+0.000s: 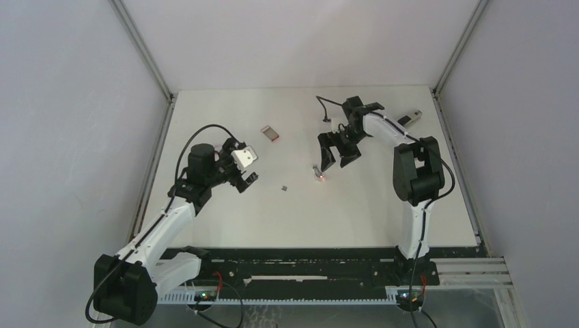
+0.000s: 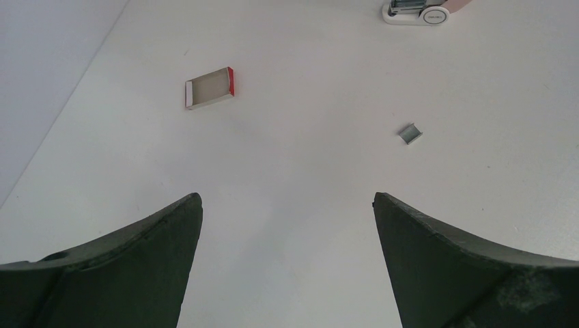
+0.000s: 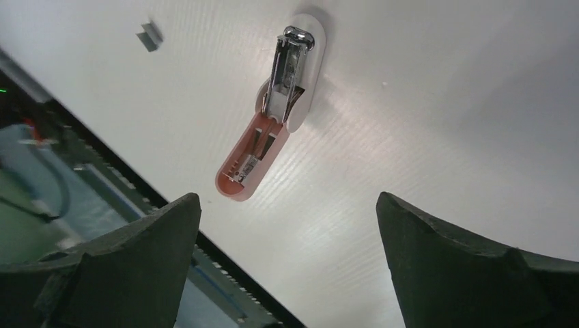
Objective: Unload the staples from the stapler
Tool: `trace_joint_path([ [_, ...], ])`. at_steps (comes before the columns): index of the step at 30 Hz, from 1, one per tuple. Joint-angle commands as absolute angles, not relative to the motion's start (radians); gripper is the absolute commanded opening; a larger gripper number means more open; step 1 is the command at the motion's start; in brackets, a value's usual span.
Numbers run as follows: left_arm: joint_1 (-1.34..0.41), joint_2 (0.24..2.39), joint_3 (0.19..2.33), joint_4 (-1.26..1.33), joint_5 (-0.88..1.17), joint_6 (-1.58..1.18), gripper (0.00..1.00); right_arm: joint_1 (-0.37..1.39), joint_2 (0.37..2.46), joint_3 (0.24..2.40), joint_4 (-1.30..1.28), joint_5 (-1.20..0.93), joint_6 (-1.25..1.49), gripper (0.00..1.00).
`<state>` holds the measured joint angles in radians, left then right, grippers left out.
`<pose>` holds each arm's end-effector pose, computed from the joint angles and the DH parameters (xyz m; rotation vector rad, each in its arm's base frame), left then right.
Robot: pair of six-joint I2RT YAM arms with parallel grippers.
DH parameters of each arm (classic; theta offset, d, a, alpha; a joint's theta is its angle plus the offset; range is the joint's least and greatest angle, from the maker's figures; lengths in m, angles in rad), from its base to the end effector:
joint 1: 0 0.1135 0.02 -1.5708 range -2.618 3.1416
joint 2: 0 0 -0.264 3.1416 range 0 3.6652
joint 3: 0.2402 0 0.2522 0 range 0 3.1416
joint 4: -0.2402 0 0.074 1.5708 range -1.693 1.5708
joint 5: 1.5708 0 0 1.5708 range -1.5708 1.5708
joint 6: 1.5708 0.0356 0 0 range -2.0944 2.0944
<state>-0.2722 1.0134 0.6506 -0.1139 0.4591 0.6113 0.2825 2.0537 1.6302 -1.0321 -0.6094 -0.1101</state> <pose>0.2122 -0.0756 0.2581 1.1033 1.6725 -0.2530 0.3808 0.1317 0.1988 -0.6253 2.8712 0.9351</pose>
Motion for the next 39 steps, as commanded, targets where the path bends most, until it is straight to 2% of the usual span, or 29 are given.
trace_joint_path([
  [1, -0.265, 0.991, 0.627, -0.086, 0.484, 0.607, 1.0, 0.392, 1.94, 1.63, -0.946, -0.317, -0.114, 1.0],
  [7, -0.264, 0.986, 0.627, -0.085, 0.48, 0.609, 1.0, 0.524, 1.931, 1.634, -0.895, -0.002, -0.114, 1.0],
  [13, -0.264, 0.985, 0.626, -0.086, 0.471, 0.615, 1.0, 0.631, 2.007, 1.69, -0.908, 0.162, -0.14, 1.0],
  [25, -0.264, 0.983, 0.618, -0.08, 0.474, 0.619, 1.0, 0.645, 2.138, 1.748, -0.945, 0.182, -0.166, 0.99],
  [27, -0.264, 0.983, 0.619, -0.079, 0.475, 0.619, 1.0, 0.643, 2.143, 1.744, -0.942, 0.182, -0.177, 0.94],
  [30, -0.264, 0.982, 0.618, -0.078, 0.477, 0.619, 1.0, 0.635, 2.147, 1.743, -0.949, 0.16, -0.191, 0.82],
  [39, -0.264, 0.972, 0.617, -0.078, 0.484, 0.617, 1.0, 0.591, 2.12, 1.696, -0.959, 0.057, -0.289, 0.67],
])
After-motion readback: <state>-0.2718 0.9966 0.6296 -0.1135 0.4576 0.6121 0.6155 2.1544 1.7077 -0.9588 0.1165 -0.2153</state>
